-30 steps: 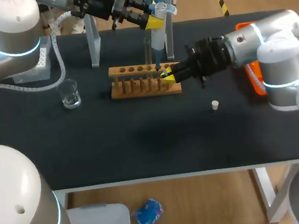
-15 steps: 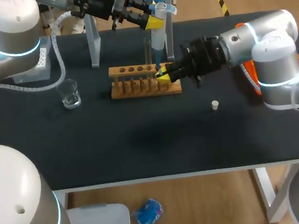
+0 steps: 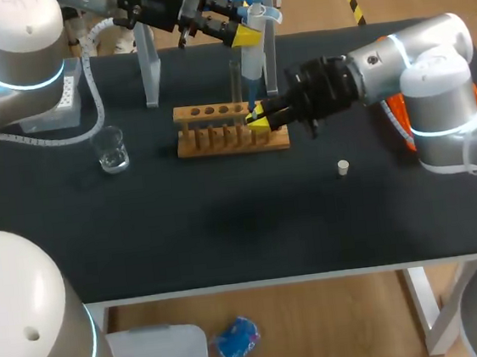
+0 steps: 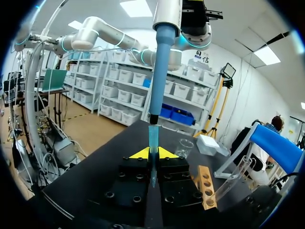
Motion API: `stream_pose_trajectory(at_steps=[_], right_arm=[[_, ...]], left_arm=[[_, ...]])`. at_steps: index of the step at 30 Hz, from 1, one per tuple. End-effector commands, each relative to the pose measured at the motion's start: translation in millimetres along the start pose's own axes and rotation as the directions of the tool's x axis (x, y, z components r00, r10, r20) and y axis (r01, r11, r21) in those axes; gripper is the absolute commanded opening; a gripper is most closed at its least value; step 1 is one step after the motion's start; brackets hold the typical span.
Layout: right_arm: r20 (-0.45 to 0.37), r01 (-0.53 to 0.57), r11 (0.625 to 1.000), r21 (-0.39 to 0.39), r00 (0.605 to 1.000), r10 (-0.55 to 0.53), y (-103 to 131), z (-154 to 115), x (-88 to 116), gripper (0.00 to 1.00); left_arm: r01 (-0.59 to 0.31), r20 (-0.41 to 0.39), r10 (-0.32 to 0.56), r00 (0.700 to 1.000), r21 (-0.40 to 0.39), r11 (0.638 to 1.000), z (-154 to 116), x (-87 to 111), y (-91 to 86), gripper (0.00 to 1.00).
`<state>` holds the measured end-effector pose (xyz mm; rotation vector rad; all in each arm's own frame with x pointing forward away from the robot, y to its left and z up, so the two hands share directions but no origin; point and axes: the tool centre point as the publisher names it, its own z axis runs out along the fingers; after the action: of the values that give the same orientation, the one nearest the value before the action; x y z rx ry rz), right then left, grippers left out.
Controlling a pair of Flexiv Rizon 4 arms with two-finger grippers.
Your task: Invert the test tube, pick up the pipette, mount the tip to pipette, aspirate from beaker and dispense into the tube, eject the tip, return the pipette, and cap with the stopper.
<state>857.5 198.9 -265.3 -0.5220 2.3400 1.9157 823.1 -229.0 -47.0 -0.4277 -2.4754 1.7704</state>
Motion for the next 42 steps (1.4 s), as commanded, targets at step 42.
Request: stream_pose_trajectory(at_steps=[42], right_arm=[[-0.013,0.010,1.000,-0.010,1.000,-0.010,3.7,1.4,-4.8,0.00]], left_arm=[[0.000,-0.002,0.000,1.000,-0.003,1.000,-1.2,0.2,-0.8,0.00]])
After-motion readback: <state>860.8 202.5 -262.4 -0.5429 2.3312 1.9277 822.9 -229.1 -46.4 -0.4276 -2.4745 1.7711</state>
